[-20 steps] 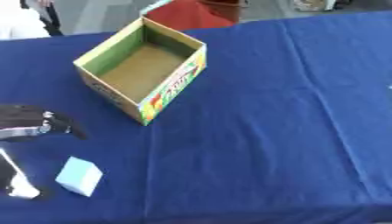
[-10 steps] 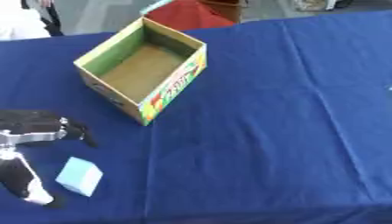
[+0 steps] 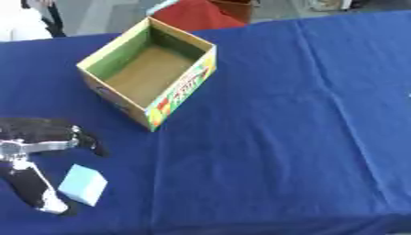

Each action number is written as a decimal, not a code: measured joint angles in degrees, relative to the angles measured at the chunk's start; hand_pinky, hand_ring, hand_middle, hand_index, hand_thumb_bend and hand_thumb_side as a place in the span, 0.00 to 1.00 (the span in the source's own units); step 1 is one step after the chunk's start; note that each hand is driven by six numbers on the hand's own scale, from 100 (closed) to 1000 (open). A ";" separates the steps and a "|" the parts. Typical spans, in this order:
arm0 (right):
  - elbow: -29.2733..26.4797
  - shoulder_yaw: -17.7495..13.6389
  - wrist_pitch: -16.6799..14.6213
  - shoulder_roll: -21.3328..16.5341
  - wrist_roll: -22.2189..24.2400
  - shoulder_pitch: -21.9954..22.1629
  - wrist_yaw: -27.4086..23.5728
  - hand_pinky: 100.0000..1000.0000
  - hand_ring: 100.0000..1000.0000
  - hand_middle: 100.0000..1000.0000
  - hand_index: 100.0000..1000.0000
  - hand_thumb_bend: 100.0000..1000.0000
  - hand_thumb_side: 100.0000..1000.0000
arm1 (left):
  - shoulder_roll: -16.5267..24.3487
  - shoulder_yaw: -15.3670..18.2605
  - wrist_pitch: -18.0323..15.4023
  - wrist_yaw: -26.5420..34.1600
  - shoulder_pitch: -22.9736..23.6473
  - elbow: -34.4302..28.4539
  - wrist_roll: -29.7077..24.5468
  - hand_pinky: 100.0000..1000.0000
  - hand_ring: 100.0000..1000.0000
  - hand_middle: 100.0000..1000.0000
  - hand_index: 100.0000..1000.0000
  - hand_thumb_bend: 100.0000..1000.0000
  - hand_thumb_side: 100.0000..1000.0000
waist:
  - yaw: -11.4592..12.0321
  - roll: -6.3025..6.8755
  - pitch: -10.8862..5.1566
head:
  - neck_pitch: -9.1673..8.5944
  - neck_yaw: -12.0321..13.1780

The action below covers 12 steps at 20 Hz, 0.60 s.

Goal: Pick up objects on the table and place them in the box.

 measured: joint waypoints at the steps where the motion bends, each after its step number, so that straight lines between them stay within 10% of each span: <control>1: 0.00 0.00 0.00 0.01 0.00 0.00 -0.01 0.67 0.72 0.84 0.77 0.00 1.00 | -0.22 -0.10 0.15 -0.20 0.02 0.00 -0.11 0.81 0.84 0.75 0.87 0.53 0.26 | 0.00 -0.03 0.02 | 0.00 0.01; 12: 0.00 -0.01 0.00 0.04 0.00 0.00 -0.03 0.66 0.71 0.84 0.76 0.00 1.00 | -0.87 -0.25 1.25 -4.15 1.44 0.29 -1.40 0.81 0.82 0.79 0.87 0.53 0.24 | -0.09 -0.16 0.44 | -0.04 0.10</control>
